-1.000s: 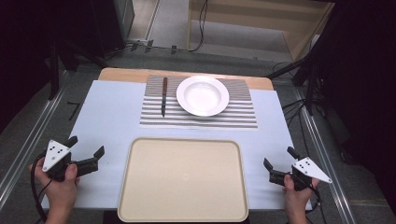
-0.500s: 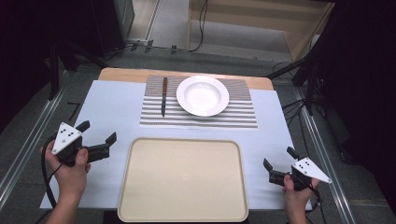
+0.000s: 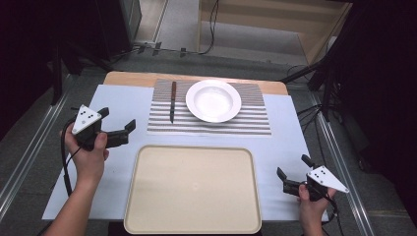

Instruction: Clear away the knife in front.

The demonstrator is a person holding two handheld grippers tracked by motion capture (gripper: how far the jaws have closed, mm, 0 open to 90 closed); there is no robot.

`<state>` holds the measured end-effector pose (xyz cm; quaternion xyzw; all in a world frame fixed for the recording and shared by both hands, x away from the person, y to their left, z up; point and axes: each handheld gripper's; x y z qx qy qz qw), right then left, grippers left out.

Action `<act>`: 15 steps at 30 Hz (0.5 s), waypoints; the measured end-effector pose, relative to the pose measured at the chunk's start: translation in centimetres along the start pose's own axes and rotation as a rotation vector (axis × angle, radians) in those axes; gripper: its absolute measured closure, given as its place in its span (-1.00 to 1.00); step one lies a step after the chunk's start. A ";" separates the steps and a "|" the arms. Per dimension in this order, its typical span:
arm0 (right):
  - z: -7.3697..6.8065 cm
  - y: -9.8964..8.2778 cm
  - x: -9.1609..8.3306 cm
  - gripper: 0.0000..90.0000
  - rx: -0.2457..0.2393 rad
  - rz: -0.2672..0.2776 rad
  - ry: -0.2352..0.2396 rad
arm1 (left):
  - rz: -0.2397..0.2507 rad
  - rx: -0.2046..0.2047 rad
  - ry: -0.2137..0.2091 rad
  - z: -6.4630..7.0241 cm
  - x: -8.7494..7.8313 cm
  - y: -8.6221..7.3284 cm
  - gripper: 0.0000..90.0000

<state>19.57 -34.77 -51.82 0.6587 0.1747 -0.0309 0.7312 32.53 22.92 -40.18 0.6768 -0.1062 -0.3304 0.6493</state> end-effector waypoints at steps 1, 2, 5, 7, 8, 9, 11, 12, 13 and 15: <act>0.0 0.0 0.0 -1.00 0.001 -0.001 0.000 | -0.004 0.001 -0.003 0.0 0.3 0.2 -0.92; 0.0 0.0 0.0 -1.00 0.000 0.000 0.000 | -0.005 -0.003 -0.007 0.0 0.7 0.3 -0.92; 0.0 0.0 0.0 -1.00 -0.002 0.004 0.000 | -0.006 -0.006 -0.017 -0.1 1.3 0.6 -0.91; 0.0 0.0 0.0 -1.00 -0.003 0.005 0.002 | -0.005 -0.012 -0.023 -0.2 2.3 0.9 -0.91; 0.0 0.0 0.0 -1.00 -0.003 0.006 0.002 | -0.007 -0.017 -0.031 -0.2 2.6 1.1 -0.92; 0.0 0.0 0.0 -1.00 -0.004 0.005 0.002 | -0.016 -0.023 -0.036 -0.3 2.9 1.2 -0.92; 0.0 0.0 0.0 -1.00 -0.002 0.006 0.002 | -0.019 -0.038 -0.040 -0.4 3.5 1.5 -0.92; 0.0 0.0 0.0 -1.00 -0.004 0.006 0.003 | -0.022 -0.036 -0.037 -0.4 3.8 1.6 -0.91; 0.0 0.0 0.0 -1.00 -0.005 0.006 0.003 | -0.028 -0.037 -0.032 -0.4 4.0 1.6 -0.91; 0.0 0.0 0.0 -1.00 -0.005 0.007 0.004 | -0.038 -0.044 -0.034 -0.5 4.7 1.8 -0.90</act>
Point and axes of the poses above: each handheld gripper's, and its own axes: x roughly forward along the jaws, y roughly out of its top, z roughly to its right, and after that the axes turned 7 degrees about -y, right-handed
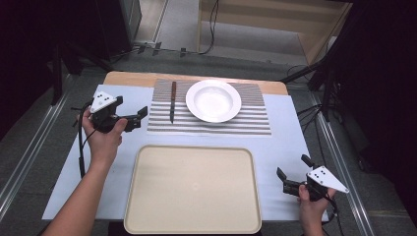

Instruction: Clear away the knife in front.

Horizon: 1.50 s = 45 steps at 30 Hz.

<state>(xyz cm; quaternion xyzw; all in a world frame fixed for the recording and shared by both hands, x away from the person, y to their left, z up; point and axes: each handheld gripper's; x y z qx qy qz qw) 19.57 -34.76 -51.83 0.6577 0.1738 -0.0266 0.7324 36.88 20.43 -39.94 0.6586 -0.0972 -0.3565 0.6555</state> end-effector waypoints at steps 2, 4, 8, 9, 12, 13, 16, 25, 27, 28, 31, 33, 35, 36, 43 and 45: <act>0.0 0.0 0.0 -1.00 0.000 0.000 0.000 | -0.013 -0.003 0.006 -0.1 0.6 0.2 -0.88; 0.0 0.0 0.0 -1.00 -0.001 -0.002 0.001 | -0.020 -0.011 0.003 -0.2 1.1 0.4 -0.87; 0.0 0.0 0.0 -1.00 0.009 -0.005 -0.001 | -0.041 -0.032 -0.004 -0.4 2.2 0.9 -0.83; 0.1 0.0 0.1 -1.00 0.007 -0.004 -0.002 | -0.049 -0.042 -0.007 -0.5 2.5 1.1 -0.81; 0.1 0.0 0.1 -1.00 0.007 -0.002 0.000 | -0.065 -0.057 0.002 -0.6 3.5 1.4 -0.73; 0.1 0.0 0.1 -1.00 0.008 -0.001 0.001 | -0.068 -0.061 -0.001 -0.7 3.8 1.5 -0.72; 0.1 0.0 0.1 -1.00 0.006 0.000 0.004 | -0.098 -0.064 -0.004 -0.6 5.0 1.6 -0.71; 0.0 0.0 0.1 -1.00 -0.001 0.001 0.010 | -0.179 -0.086 0.012 -0.6 8.7 2.7 -0.44; 0.0 0.0 0.1 -1.00 0.000 0.000 0.010 | -0.203 -0.092 0.023 -0.7 9.5 3.0 -0.38; 0.0 0.0 0.1 -1.00 0.000 -0.001 0.009 | -0.209 -0.097 0.031 -0.7 9.9 3.1 -0.35; 0.0 0.0 0.1 -1.00 -0.004 -0.002 0.009 | -0.236 -0.104 0.041 -0.9 11.0 3.4 -0.28; 0.0 0.0 0.2 -1.00 -0.005 -0.002 0.008 | -0.255 -0.105 0.044 -1.1 11.8 3.6 -0.26; 0.0 0.0 0.2 -1.00 -0.007 -0.003 0.007 | -0.282 -0.123 0.030 -1.4 12.6 3.7 -0.25; -0.1 0.0 0.2 -1.00 -0.007 -0.004 0.007 | -0.292 -0.131 0.024 -1.5 13.0 3.8 -0.25; -0.1 0.0 0.2 -1.00 -0.010 -0.003 0.009 | -0.374 -0.135 0.031 -2.1 15.5 4.0 -0.19; -0.1 0.0 0.2 -1.00 -0.010 -0.003 0.009 | -0.394 -0.127 0.033 -2.3 16.2 4.0 -0.18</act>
Point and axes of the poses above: each handheld gripper's, and its own axes: x roughly forward along the jaws, y roughly out of its top, z roughly to its right, and after that the axes turned 7 degrees about -y, right-handed
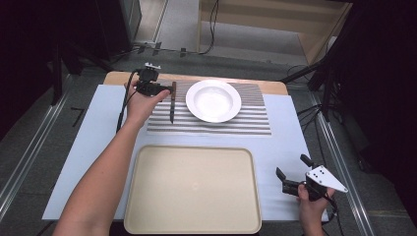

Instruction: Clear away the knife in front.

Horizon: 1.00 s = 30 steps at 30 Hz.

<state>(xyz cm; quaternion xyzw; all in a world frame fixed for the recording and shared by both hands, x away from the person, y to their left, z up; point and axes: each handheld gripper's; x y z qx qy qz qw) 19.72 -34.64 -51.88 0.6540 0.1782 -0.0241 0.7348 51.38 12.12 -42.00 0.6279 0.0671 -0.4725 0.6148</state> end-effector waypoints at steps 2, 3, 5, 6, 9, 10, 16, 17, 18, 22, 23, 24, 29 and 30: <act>0.0 0.0 0.0 -1.00 0.000 0.000 0.000 | -0.028 -0.001 0.017 -0.2 0.6 0.3 -0.17; 0.0 0.0 0.0 -1.00 0.002 -0.001 0.001 | -0.051 -0.018 0.015 -0.3 0.9 0.6 -0.17; 0.0 0.0 0.0 -1.00 -0.001 0.000 0.001 | -0.079 -0.054 0.004 -0.6 1.6 1.1 -0.16; 0.0 0.0 0.0 -1.00 0.000 0.001 0.002 | -0.095 -0.068 0.001 -0.7 1.9 1.3 -0.15; 0.0 0.0 0.0 -1.00 0.002 -0.001 0.002 | -0.154 -0.099 0.009 -1.2 2.9 1.9 -0.08; 0.0 0.0 0.0 -1.00 0.002 0.000 0.003 | -0.165 -0.112 0.010 -1.3 3.3 2.1 -0.08; 0.0 0.0 0.0 -1.00 0.002 0.002 0.007 | -0.245 -0.155 0.037 -1.6 5.0 2.5 0.05; 0.0 0.0 0.0 -1.00 0.002 0.002 0.008 | -0.263 -0.167 0.041 -1.6 5.3 2.6 0.11; 0.0 0.0 0.0 -1.00 0.001 0.004 0.008 | -0.274 -0.183 0.034 -1.7 5.6 2.6 0.16; 0.0 0.0 0.1 -1.00 0.006 0.004 0.007 | -0.307 -0.217 0.039 -1.8 6.7 2.7 0.29; 0.0 0.0 0.1 -1.00 0.006 0.005 0.008 | -0.307 -0.228 0.037 -1.8 7.0 2.7 0.32; 0.0 0.0 0.1 -1.00 0.006 0.005 0.009 | -0.315 -0.230 0.044 -1.7 7.2 2.6 0.32; 0.0 0.0 0.1 -1.00 0.006 0.006 0.012 | -0.340 -0.233 0.068 -1.3 8.3 2.4 0.41; 0.1 0.0 0.1 -1.00 0.005 0.006 0.012 | -0.339 -0.228 0.074 -1.2 8.5 2.3 0.44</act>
Point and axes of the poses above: each handheld gripper's, and its own axes: x roughly forward along the jaws, y roughly out of its top, z roughly to its right, and after that the axes turned 7 degrees about -y, right-handed
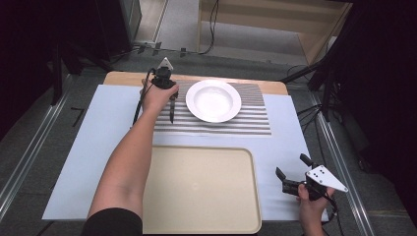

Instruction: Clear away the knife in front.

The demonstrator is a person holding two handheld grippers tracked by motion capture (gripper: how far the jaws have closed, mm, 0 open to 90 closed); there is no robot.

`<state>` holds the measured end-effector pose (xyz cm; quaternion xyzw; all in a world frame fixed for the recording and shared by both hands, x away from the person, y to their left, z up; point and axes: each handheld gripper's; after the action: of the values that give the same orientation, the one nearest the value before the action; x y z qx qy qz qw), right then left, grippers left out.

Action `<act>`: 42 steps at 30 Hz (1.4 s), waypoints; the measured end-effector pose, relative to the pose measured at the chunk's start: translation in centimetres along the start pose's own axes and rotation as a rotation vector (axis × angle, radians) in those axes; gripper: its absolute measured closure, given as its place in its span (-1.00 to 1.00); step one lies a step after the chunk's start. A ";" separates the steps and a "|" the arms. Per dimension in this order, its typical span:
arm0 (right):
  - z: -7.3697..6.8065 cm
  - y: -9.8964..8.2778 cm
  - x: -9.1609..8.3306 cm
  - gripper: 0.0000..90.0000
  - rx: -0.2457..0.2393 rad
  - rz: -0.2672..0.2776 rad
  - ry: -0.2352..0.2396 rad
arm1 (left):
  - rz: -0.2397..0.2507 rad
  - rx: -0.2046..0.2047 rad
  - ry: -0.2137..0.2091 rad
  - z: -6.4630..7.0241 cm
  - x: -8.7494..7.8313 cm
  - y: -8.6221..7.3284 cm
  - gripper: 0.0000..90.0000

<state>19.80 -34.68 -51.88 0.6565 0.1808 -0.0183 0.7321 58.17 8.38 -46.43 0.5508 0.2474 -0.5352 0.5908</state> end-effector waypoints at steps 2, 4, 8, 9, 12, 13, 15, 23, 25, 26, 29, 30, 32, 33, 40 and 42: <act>0.0 0.0 0.0 -1.00 0.001 0.000 -0.001 | -0.004 0.003 0.003 0.0 0.5 -0.1 0.46; 0.0 0.0 0.0 -1.00 0.001 0.000 -0.001 | -0.013 0.006 0.028 0.1 0.9 -0.2 0.49; 0.0 0.0 0.0 -1.00 0.000 0.001 0.000 | 0.008 0.014 0.071 0.4 1.2 -0.2 0.60; 0.0 0.0 0.0 -1.00 -0.001 0.001 0.000 | 0.009 0.022 0.084 0.5 1.2 -0.2 0.62; 0.0 0.0 0.0 -1.00 0.001 -0.002 -0.001 | 0.009 0.051 0.104 0.7 1.3 -0.4 0.68; 0.0 0.0 0.0 -1.00 0.001 -0.002 -0.001 | 0.010 0.049 0.102 0.6 1.3 -0.4 0.69; 0.0 0.0 0.0 -1.00 0.002 -0.002 -0.002 | 0.014 0.044 0.086 0.4 1.2 -0.4 0.68; 0.0 0.0 0.1 -1.00 0.002 -0.003 -0.001 | 0.013 0.058 0.098 0.6 1.3 -0.5 0.70; 0.0 0.0 0.1 -1.00 0.001 -0.003 0.000 | 0.013 0.084 0.108 0.7 1.3 -0.6 0.70; 0.0 0.0 0.1 -1.00 0.001 -0.003 0.000 | 0.010 0.095 0.114 0.8 1.3 -0.6 0.71; 0.0 0.0 0.1 -1.00 0.002 -0.003 0.000 | 0.016 0.115 0.115 0.8 1.3 -0.7 0.71; 0.0 0.0 0.1 -1.00 0.004 -0.005 0.001 | 0.015 0.124 0.117 0.9 1.3 -0.7 0.71; 0.1 0.0 0.0 -1.00 0.004 -0.005 0.002 | 0.014 0.135 0.119 0.9 1.2 -0.8 0.71; 0.1 0.0 0.0 -1.00 0.005 -0.003 0.003 | 0.009 0.146 0.121 1.0 1.2 -0.8 0.71; 0.1 0.0 0.0 -1.00 0.007 -0.003 0.006 | 0.010 0.142 0.093 0.5 -0.1 -1.0 0.71; 0.1 0.0 0.0 -1.00 0.006 -0.004 0.005 | 0.023 0.127 0.072 0.3 -0.7 -1.0 0.71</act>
<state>19.83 -34.76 -51.90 0.6585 0.1838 -0.0185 0.7295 56.91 8.57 -46.10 0.6089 0.2277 -0.5228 0.5515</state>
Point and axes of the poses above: each handheld gripper's, and its own axes: x roughly forward along the jaws, y roughly out of its top, z roughly to its right, and after that the axes turned 7 degrees about -y, right-handed
